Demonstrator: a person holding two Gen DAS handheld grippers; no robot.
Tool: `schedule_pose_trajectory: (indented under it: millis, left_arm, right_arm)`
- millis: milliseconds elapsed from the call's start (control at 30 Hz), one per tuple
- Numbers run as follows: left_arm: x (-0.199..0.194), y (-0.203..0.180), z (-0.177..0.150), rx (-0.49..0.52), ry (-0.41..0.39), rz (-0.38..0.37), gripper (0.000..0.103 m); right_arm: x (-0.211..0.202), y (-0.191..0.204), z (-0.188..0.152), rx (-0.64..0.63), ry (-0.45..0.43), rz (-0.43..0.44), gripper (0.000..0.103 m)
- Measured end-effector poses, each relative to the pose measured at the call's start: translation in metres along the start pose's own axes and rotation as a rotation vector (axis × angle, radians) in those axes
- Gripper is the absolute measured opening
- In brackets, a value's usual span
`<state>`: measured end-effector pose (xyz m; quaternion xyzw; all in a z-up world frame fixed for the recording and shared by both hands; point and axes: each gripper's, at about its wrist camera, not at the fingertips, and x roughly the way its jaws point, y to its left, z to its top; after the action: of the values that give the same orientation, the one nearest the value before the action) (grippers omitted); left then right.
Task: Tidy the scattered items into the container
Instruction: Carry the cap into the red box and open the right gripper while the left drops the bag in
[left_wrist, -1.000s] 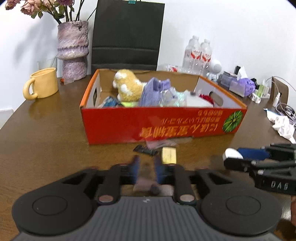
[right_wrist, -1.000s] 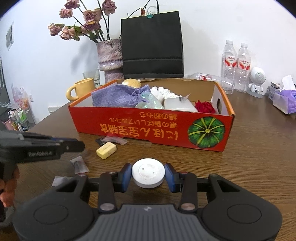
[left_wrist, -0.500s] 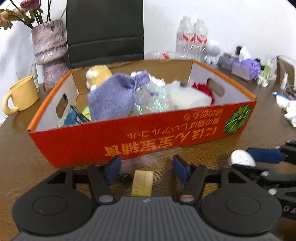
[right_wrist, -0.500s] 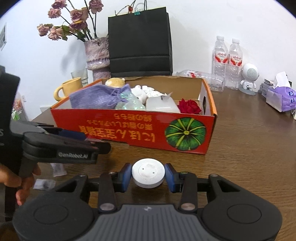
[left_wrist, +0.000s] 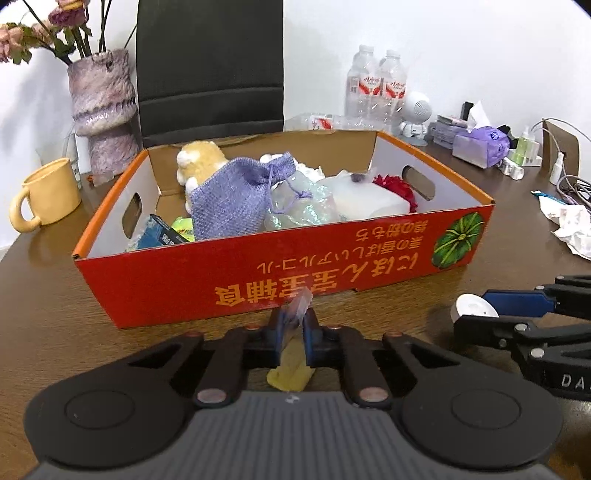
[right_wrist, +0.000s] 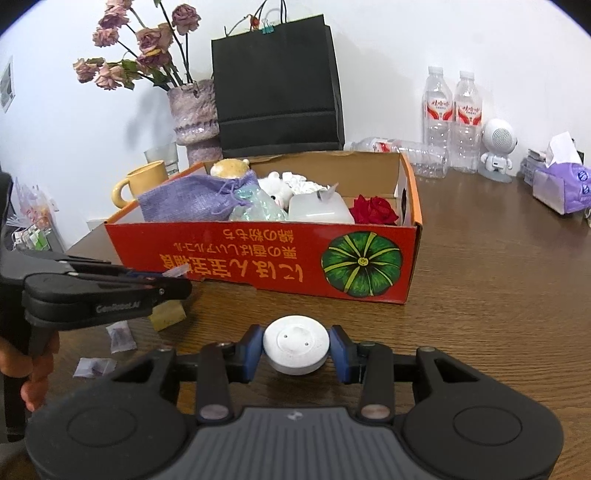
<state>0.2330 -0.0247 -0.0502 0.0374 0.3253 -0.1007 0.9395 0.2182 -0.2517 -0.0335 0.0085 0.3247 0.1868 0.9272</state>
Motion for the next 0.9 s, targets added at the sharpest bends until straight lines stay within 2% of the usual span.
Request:
schedule_pose_trajectory:
  millis: [233,333,433,533,667,900]
  left_arm:
    - [-0.044,0.006,0.007,-0.036,-0.111,-0.055,0.011]
    - [-0.063,0.013,0.027,-0.052,-0.180,-0.076,0.011]
    - [-0.068,0.021,0.053,-0.057,-0.235,-0.062,0.011]
    - [-0.054,0.029,0.079,-0.074,-0.248,-0.051,0.011]
    - [-0.017,0.040,0.101,-0.079,-0.220,-0.020,0.011]
    - [0.048,0.063,0.110,-0.115,-0.127,-0.037,0.013]
  right_arm:
    - [-0.019,0.007,0.004,-0.011,-0.044,0.000,0.038]
    - [-0.027,0.012,0.020,-0.030,-0.094,-0.002,0.038]
    - [-0.027,0.019,0.044,-0.051,-0.145,-0.022,0.038]
    - [-0.011,0.021,0.073,-0.052,-0.172,-0.049,0.038]
    - [0.028,0.018,0.102,-0.032,-0.167,-0.087,0.038]
    - [0.104,-0.001,0.130,0.025,-0.088,-0.100,0.039]
